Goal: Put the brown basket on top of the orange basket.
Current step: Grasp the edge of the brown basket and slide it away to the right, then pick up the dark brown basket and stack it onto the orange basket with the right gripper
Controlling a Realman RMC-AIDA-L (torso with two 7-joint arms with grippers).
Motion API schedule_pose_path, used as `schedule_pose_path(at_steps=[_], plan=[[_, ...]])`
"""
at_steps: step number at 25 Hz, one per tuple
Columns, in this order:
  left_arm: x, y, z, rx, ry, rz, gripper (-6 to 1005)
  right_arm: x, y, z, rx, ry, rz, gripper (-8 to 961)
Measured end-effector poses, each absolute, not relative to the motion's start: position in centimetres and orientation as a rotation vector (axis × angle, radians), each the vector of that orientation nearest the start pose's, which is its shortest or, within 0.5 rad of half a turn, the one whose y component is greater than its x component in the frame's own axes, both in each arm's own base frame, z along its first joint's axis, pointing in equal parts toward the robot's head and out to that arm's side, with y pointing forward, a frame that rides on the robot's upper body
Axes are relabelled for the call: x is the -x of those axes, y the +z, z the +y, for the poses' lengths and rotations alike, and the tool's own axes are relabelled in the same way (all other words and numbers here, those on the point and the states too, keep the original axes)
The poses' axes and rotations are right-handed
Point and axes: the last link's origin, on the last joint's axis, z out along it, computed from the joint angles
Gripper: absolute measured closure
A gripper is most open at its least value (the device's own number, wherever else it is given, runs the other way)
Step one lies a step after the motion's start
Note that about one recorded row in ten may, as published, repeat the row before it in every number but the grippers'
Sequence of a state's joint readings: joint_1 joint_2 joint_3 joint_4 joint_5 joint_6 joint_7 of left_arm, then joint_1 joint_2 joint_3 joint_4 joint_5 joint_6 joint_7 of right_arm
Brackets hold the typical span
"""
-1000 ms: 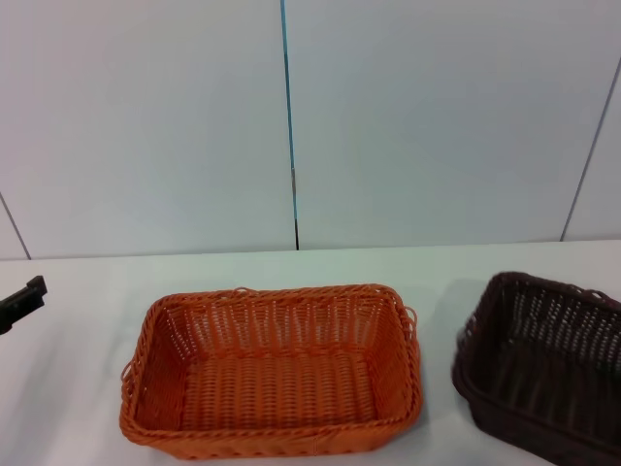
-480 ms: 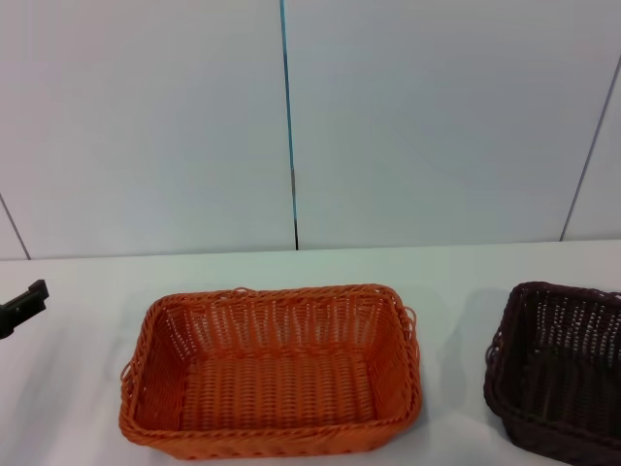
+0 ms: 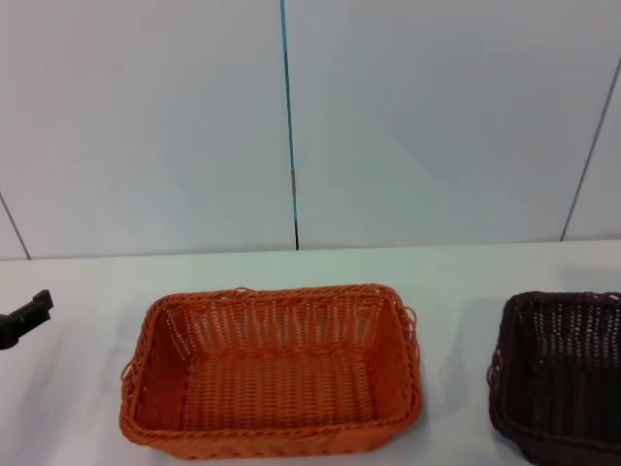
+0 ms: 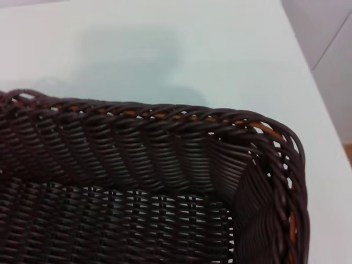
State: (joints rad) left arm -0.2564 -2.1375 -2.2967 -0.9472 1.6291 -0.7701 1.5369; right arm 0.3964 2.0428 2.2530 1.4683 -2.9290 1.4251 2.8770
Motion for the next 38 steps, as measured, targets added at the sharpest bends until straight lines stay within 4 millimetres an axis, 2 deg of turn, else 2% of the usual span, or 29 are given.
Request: schedule_pose_path(at_steps=[3,10,23,32,38], plan=[[34.6,7.9,35.3,1.745,-0.561,-0.960,93,-31.1,16.5,33.3,-1.781,1.353,1.890,799],[34.5,7.5,35.2,1.746,-0.565,-0.968,94,-29.9,18.0,33.2,-1.740,1.266,1.889,808],[34.7,7.2,34.8,1.749,-0.567,-0.981,94,-27.5,22.4,33.1,-1.687,1.330,1.863,812],[35.9,6.8,34.3,1.717,-0.566,-1.032,94,-24.7,22.9,34.0,-1.781,1.267,1.847,812],[36.6,5.7,33.7,1.715,-0.566,-1.082,94,-24.4,21.9,34.3,-1.882,1.217,1.830,812]])
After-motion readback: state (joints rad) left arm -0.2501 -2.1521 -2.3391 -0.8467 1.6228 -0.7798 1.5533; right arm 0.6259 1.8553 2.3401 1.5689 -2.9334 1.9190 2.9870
